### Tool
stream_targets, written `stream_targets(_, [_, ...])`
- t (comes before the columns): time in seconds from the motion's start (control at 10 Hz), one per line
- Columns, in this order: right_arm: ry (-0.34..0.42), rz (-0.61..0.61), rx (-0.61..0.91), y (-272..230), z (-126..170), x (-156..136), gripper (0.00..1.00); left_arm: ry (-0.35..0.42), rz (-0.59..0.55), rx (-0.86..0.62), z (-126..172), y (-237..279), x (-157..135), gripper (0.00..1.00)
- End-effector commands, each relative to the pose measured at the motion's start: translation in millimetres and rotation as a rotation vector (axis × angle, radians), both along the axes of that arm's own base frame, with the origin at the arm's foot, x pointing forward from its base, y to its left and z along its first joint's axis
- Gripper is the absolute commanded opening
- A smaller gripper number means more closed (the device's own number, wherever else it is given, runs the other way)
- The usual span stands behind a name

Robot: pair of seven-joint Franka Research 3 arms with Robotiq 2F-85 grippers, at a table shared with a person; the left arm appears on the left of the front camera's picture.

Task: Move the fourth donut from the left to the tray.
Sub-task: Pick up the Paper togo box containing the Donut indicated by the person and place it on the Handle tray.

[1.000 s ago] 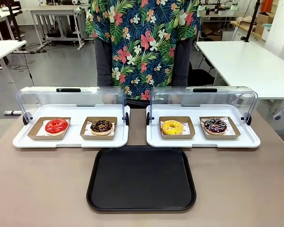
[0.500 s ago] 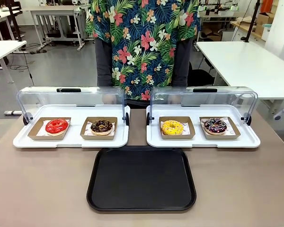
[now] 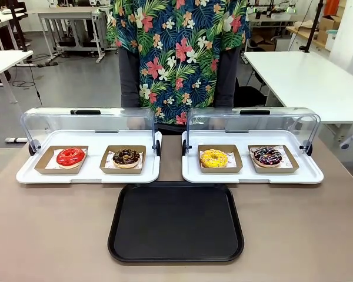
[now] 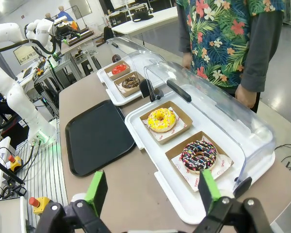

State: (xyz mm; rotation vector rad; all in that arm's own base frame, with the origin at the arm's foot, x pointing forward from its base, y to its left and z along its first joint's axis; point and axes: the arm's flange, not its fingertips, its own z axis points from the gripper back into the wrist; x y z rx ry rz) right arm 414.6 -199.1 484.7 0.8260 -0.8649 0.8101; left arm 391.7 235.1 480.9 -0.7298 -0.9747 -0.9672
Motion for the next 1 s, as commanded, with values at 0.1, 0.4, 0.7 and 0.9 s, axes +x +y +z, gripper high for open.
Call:
stream_targets(0.1, [-0.023, 0.001, 0.018, 2.2, 0.8, 1.1, 1.00, 0.005, -0.005, -0.012, 1.8, 0.1, -1.5, 1.00])
stream_targets(0.4, [-0.023, 0.001, 0.018, 2.2, 0.8, 1.1, 1.00, 0.005, -0.005, -0.012, 1.8, 0.1, -1.5, 1.00])
stream_targets(0.7, [-0.023, 0.001, 0.018, 2.2, 0.8, 1.1, 1.00, 0.005, -0.005, -0.012, 1.8, 0.1, -1.5, 1.00])
stream_targets(0.9, [-0.023, 0.001, 0.018, 2.2, 0.8, 1.1, 1.00, 0.005, -0.005, -0.012, 1.8, 0.1, -1.5, 1.00])
